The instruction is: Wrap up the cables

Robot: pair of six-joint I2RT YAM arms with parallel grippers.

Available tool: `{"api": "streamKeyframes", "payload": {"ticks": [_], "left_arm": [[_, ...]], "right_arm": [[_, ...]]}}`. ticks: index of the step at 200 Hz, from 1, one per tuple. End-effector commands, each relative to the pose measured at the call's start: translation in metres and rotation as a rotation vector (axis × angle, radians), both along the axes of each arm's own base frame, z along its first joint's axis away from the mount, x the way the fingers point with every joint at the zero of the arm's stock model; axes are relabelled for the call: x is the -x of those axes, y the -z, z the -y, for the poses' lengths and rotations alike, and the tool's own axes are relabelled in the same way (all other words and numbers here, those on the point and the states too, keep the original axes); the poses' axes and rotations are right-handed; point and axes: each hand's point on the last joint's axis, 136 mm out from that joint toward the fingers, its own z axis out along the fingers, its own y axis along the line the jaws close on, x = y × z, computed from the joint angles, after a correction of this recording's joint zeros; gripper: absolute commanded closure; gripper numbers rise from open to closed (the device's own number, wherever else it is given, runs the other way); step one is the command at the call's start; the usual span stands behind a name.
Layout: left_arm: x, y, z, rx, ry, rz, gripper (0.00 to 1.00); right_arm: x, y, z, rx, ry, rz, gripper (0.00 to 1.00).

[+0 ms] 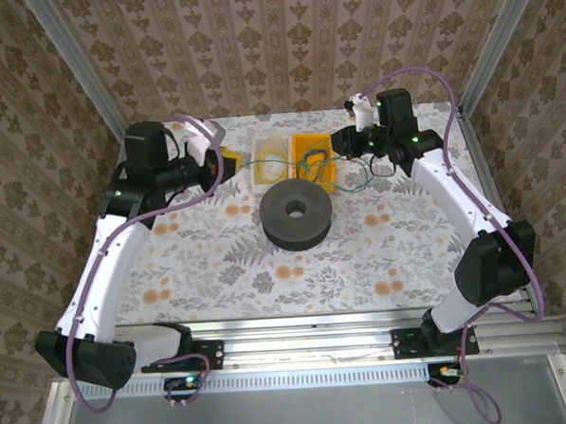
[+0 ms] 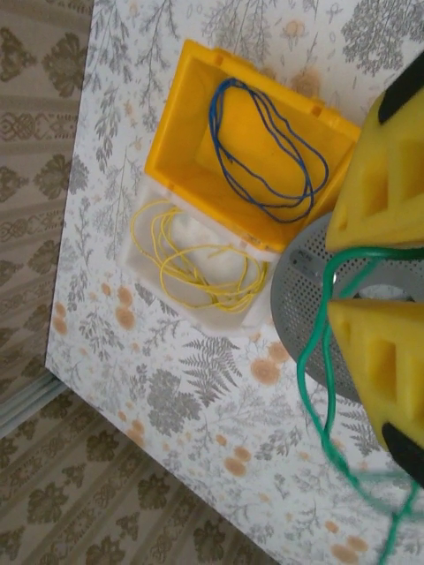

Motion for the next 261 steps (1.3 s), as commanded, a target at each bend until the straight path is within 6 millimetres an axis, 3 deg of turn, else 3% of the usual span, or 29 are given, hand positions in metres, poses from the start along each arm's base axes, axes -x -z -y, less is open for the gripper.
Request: {"api": "streamKeyframes", "payload": {"ticks": [1,51,90,98,101,133,158,186,222,248,261], "left_arm": [[-0.011,-0.005,0.009,0.006,-0.018,0.02,1.0],[-0.015,-0.003,0.011,-0.025,-0.043,0.036,1.0],[-0.016,-0.004,0.008,-0.037,-0.061,0.05,1.0],[-0.017,-0.004,0.008,-0.038,-0.064,0.049,1.0],[-0.017,-0.005,0.008,-0.037,-0.064,0.052,1.0],[-0.019,-0.003,0.009,-0.04,-0.062,0.052,1.0],[-0.021,-0.002,0.009,-0.044,-0.062,0.051,1.0],[-0.022,-0.001,0.009,-0.046,-0.067,0.051,1.0],[-0.023,-0.004,0.008,-0.046,-0.075,0.06,1.0],[-0.023,-0.005,0.009,-0.048,-0.07,0.06,1.0],[-0.023,-0.005,0.009,-0.046,-0.067,0.059,1.0]], "right_arm": [[0.011,-0.029,-0.025,-0.078,-0.083,0.035,0.73],[0.023,-0.046,-0.023,-0.088,-0.079,0.061,0.4],[0.047,-0.045,-0.008,-0.093,-0.04,0.049,0.24],[0.05,-0.037,-0.005,-0.092,-0.028,0.032,0.23],[0.057,-0.046,-0.002,-0.098,-0.024,0.053,0.21],[0.074,-0.043,0.022,-0.088,0.054,0.065,0.08],[0.079,-0.045,0.036,-0.094,0.096,0.063,0.04],[0.094,-0.034,0.029,-0.147,0.064,0.0,0.03],[0.116,0.006,0.01,-0.311,0.024,-0.161,0.05],[0.122,0.034,0.006,-0.377,0.036,-0.226,0.06],[0.121,0.038,0.007,-0.393,0.048,-0.229,0.07]]}}
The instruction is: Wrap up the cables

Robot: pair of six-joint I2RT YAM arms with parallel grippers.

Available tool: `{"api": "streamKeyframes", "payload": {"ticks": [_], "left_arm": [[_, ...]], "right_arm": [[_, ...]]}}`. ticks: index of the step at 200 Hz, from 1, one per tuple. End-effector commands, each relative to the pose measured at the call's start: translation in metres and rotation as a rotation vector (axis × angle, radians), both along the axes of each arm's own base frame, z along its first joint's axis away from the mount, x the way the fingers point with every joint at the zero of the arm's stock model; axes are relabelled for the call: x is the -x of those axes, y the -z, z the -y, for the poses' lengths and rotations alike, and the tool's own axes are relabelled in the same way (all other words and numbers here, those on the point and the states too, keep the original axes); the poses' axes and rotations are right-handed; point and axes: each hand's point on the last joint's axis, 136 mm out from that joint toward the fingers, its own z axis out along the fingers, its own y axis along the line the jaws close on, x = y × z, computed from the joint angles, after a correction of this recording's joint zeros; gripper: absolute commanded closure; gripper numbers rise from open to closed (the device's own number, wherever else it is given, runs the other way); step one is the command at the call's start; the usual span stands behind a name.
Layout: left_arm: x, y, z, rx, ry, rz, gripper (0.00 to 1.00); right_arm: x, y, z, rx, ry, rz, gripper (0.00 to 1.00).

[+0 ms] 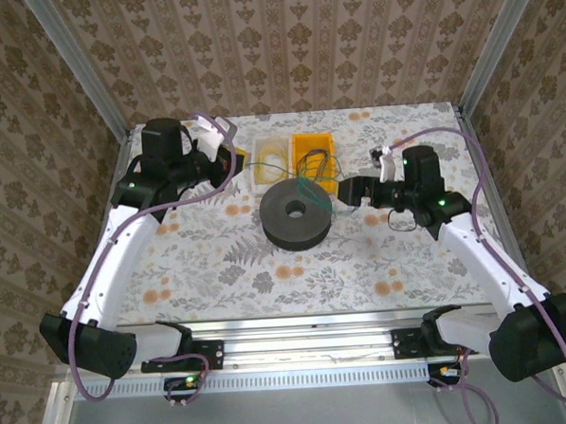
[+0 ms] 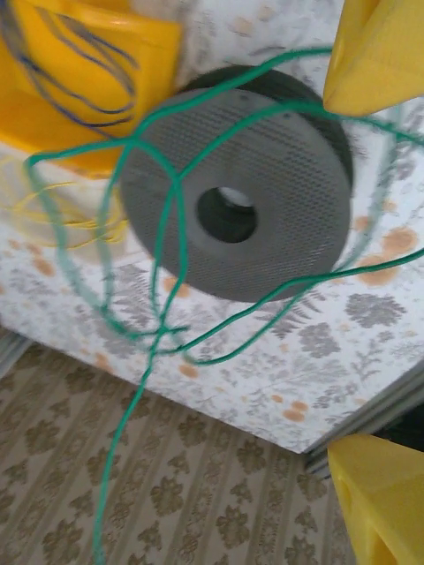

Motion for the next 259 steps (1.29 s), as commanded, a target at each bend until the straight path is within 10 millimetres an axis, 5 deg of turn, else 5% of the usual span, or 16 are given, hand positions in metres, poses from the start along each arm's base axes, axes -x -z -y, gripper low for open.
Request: {"api": "streamKeyframes", "payload": {"ticks": [1,147,209,259], "left_arm": [[-0.002,-0.018,0.004,0.015,0.013,0.058,1.0],[0.004,-0.031,0.006,0.046,0.032,0.077,1.0],[0.008,-0.033,0.006,0.047,0.04,0.082,1.0],[0.012,-0.038,0.005,0.058,0.047,0.093,1.0]], "right_arm": [[0.002,-0.016,-0.009,-0.112,-0.001,0.028,0.07],[-0.012,0.001,-0.014,-0.156,0.01,-0.002,0.26],[-0.019,0.008,0.018,-0.033,0.193,0.086,0.27],[-0.022,0.022,0.009,-0.074,0.163,0.038,0.29]]}}
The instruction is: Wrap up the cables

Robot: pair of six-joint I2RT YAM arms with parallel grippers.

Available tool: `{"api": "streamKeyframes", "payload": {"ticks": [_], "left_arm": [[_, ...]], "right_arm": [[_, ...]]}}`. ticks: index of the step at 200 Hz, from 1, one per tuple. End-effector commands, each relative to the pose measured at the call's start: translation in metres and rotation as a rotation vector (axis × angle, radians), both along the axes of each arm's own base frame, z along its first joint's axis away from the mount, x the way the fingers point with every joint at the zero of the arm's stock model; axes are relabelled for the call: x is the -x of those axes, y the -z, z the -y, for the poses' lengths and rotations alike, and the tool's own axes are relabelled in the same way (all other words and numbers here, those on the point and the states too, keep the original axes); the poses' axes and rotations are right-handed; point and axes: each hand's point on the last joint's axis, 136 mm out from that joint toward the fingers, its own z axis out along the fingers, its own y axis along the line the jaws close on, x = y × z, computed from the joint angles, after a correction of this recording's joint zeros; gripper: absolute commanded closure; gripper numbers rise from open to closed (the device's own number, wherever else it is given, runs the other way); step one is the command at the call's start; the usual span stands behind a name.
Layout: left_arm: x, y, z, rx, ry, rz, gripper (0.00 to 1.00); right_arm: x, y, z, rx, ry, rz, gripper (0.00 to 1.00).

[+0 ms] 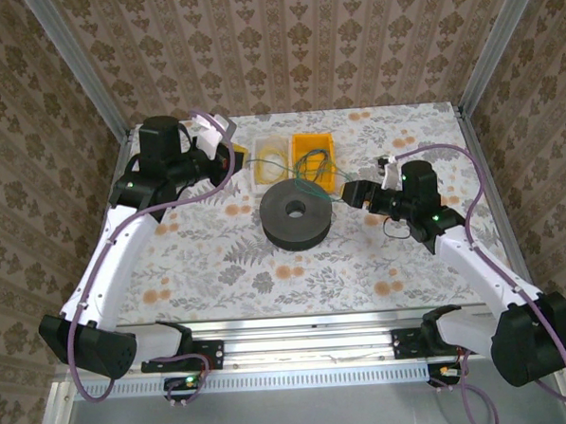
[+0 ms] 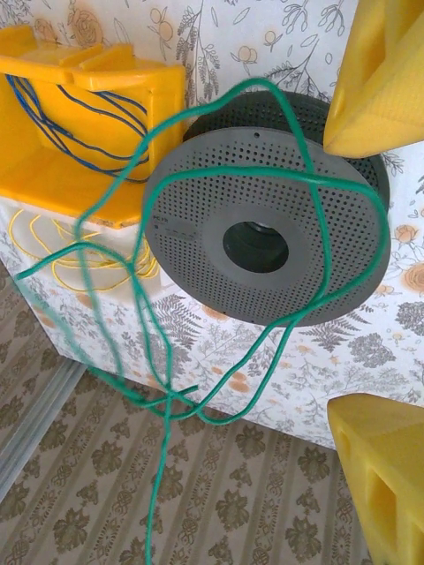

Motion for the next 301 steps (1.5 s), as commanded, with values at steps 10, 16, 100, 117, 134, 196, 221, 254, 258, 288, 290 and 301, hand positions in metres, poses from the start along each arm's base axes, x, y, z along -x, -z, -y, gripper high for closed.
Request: {"api": "streamKeyframes", "payload": {"ticks": [10,16,100,117,134,196,221,254,258,288,290,301], "left_arm": [[0.012,-0.031,0.002,0.044,0.03,0.079,1.0],[0.013,-0.031,0.003,0.046,0.034,0.078,1.0],[0.023,-0.037,0.001,0.057,0.042,0.103,1.0],[0.024,-0.037,0.001,0.056,0.043,0.104,1.0],[0.025,-0.037,0.001,0.055,0.045,0.105,1.0],[0.026,-0.037,0.0,0.057,0.045,0.108,1.0],[0.026,-0.037,0.001,0.059,0.047,0.107,1.0],[0.028,-0.038,0.001,0.063,0.052,0.105,1.0],[0.028,-0.038,0.001,0.064,0.052,0.105,1.0],[0.028,-0.04,0.001,0.067,0.053,0.112,1.0],[0.028,-0.04,0.001,0.067,0.053,0.112,1.0],[0.028,-0.039,0.002,0.065,0.053,0.109,1.0]], "right_arm": [[-0.007,0.004,-0.004,-0.018,0.003,0.013,0.31],[-0.008,0.004,-0.005,-0.02,0.001,0.015,0.32],[-0.013,-0.014,-0.029,-0.069,-0.074,0.056,0.44],[-0.013,-0.011,-0.028,-0.048,-0.06,0.059,0.44],[-0.012,-0.011,-0.027,-0.044,-0.05,0.066,0.41],[-0.012,-0.008,0.0,0.025,0.092,0.097,0.39],[-0.013,-0.009,0.002,0.004,0.117,0.112,0.39],[-0.014,-0.006,0.0,-0.008,0.113,0.108,0.4],[-0.014,-0.006,0.0,-0.013,0.109,0.105,0.4],[-0.016,-0.007,-0.011,-0.057,0.069,0.104,0.44],[-0.016,-0.007,-0.012,-0.06,0.065,0.104,0.44],[-0.016,-0.01,-0.017,-0.084,0.045,0.112,0.47]]}}
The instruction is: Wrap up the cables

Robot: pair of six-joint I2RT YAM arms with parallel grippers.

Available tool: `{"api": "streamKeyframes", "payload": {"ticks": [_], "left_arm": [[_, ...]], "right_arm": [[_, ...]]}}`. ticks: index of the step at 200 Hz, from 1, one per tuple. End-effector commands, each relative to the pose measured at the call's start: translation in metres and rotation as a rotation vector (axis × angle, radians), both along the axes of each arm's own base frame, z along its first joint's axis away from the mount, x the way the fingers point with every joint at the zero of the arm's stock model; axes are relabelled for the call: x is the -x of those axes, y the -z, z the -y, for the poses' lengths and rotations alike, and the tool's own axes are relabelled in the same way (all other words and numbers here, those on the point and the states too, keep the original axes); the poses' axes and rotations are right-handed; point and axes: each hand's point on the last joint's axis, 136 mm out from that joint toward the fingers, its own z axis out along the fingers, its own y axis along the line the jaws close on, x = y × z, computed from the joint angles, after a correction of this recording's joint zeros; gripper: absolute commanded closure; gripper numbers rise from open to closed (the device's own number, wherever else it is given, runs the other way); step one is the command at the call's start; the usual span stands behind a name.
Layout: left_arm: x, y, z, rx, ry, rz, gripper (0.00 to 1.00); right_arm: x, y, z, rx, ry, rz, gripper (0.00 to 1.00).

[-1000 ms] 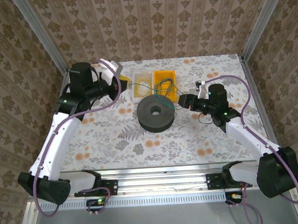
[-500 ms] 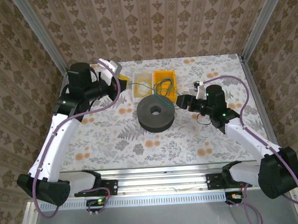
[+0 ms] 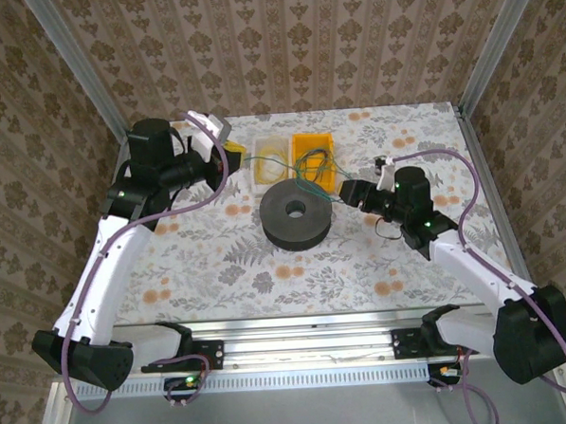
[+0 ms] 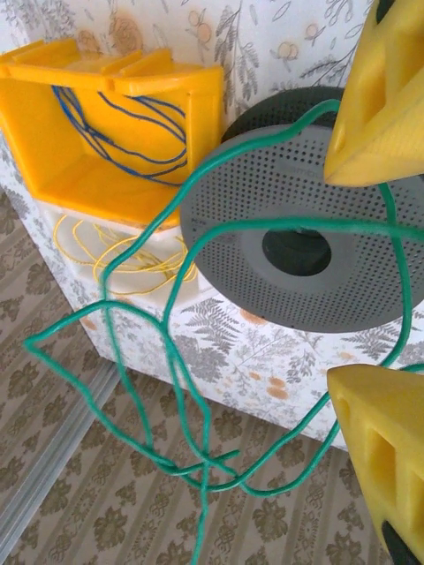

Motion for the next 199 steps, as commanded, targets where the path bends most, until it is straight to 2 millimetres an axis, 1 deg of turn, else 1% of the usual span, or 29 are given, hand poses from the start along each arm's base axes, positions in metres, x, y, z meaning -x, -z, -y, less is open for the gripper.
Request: {"api": "streamKeyframes", "payload": {"ticks": [1,24,38,51,66,80,93,107,129,147,172,199], "left_arm": [[0.01,-0.013,0.003,0.029,0.032,0.036,1.0],[0.01,-0.013,0.003,0.03,0.032,0.038,1.0],[0.01,-0.014,0.003,0.031,0.032,0.039,1.0],[0.01,-0.014,0.003,0.032,0.032,0.038,1.0],[0.011,-0.015,0.003,0.031,0.033,0.041,1.0],[0.012,-0.014,0.002,0.026,0.03,0.042,1.0],[0.012,-0.014,0.001,0.024,0.027,0.045,1.0],[0.012,-0.013,-0.001,0.02,0.02,0.046,1.0],[0.012,-0.014,-0.005,0.019,0.008,0.053,1.0],[0.011,-0.015,-0.01,0.023,-0.008,0.055,1.0],[0.011,-0.019,-0.018,0.034,-0.025,0.06,1.0],[0.01,-0.02,-0.025,0.037,-0.043,0.061,1.0]], "right_arm": [[-0.002,-0.01,-0.012,-0.059,-0.038,0.041,0.47],[-0.002,-0.015,-0.026,-0.099,-0.097,0.047,0.53],[-0.002,-0.015,-0.036,-0.114,-0.126,0.042,0.59],[-0.003,-0.013,-0.043,-0.12,-0.144,0.033,0.62],[-0.004,-0.013,-0.048,-0.126,-0.149,0.036,0.73],[-0.006,-0.014,-0.048,-0.124,-0.141,0.039,0.88],[-0.005,-0.015,-0.045,-0.107,-0.126,0.043,1.0],[-0.005,-0.015,-0.038,-0.063,-0.108,0.048,1.0],[-0.005,-0.013,-0.021,0.014,-0.075,0.03,1.0],[-0.005,-0.004,0.002,0.122,-0.018,-0.008,1.0],[-0.002,0.012,0.037,0.349,0.057,-0.08,1.0],[0.001,0.019,0.062,0.503,0.104,-0.117,1.0]]}}
